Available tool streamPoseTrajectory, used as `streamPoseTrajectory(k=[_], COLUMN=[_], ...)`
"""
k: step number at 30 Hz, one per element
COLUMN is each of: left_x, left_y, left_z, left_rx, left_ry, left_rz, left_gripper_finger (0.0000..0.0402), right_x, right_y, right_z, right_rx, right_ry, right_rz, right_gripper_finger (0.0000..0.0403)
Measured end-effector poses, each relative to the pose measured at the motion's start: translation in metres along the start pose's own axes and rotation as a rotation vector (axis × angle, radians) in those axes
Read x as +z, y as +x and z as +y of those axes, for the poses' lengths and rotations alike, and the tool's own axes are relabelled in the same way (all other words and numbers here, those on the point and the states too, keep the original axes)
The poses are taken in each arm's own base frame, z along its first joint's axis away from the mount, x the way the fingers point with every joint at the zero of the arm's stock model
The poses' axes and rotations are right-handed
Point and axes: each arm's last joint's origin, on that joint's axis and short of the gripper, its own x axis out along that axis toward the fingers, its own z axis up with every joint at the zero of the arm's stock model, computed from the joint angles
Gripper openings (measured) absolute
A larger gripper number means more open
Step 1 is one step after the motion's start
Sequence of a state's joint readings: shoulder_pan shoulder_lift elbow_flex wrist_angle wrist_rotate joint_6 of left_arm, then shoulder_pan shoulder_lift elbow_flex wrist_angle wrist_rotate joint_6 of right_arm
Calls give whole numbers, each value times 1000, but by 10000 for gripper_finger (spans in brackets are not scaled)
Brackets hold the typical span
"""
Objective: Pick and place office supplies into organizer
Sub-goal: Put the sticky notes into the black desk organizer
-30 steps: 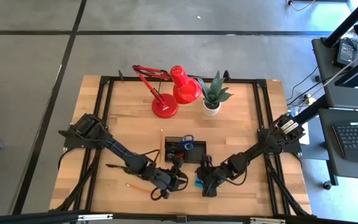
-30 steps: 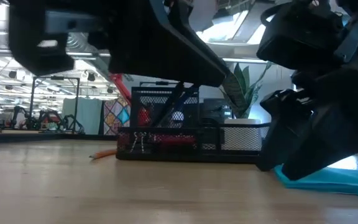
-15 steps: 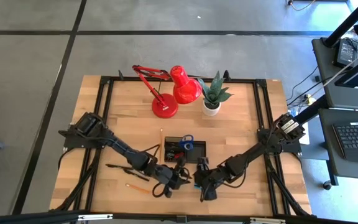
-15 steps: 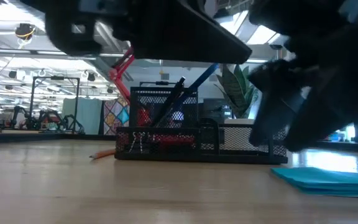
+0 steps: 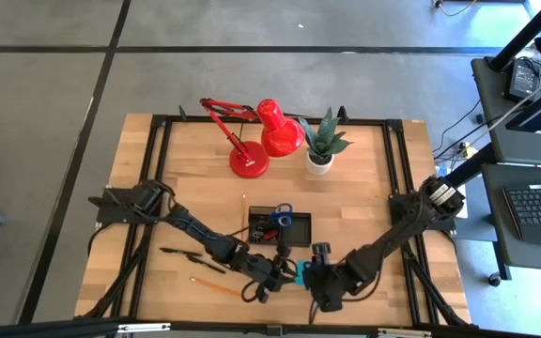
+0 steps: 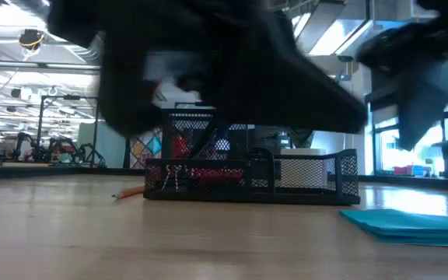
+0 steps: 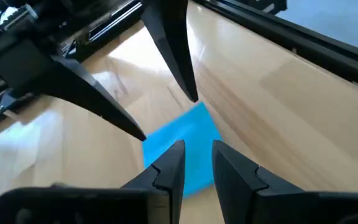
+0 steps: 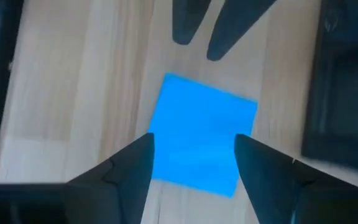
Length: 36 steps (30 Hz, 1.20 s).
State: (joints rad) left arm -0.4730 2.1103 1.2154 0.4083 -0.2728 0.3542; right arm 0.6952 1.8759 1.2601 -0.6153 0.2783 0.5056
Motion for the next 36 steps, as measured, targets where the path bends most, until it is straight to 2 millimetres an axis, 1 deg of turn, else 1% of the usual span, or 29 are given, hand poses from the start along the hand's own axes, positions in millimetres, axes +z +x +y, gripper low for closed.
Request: streamPoseTrajectory(k=[5, 12, 15, 18, 22, 29, 32, 36], left_x=[-1, -3, -7, -13, -23, -28, -28, -29], left_y=[19, 27, 27, 30, 36, 40, 40, 40], left_z=[-1, 9, 13, 13, 10, 16, 17, 18], left_rx=[-7, 26, 29, 29, 24, 16, 14, 17], left_ry=[-32, -158, -191, -199, -200, -248, -262, -272], left_rz=[66, 110, 137, 158, 180, 185, 186, 191], left_gripper_finger=[69, 63, 63, 63, 63, 63, 63, 63], right_x=[-17, -32, -35, -38, -40, -34, -35, -38], right_y=[-7, -13, -15, -18, -19, -19, -19, -10], right_z=[13, 29, 34, 38, 42, 48, 49, 52], right_rx=[-67, -73, -113, -155, -160, -107, -99, -108], right_ry=[60, 95, 67, 6, -30, -7, -45, -95], right_rz=[44, 43, -3, -47, -64, -125, -117, -95], right_gripper_finger=[225, 225, 225, 225, 225, 225, 225, 225])
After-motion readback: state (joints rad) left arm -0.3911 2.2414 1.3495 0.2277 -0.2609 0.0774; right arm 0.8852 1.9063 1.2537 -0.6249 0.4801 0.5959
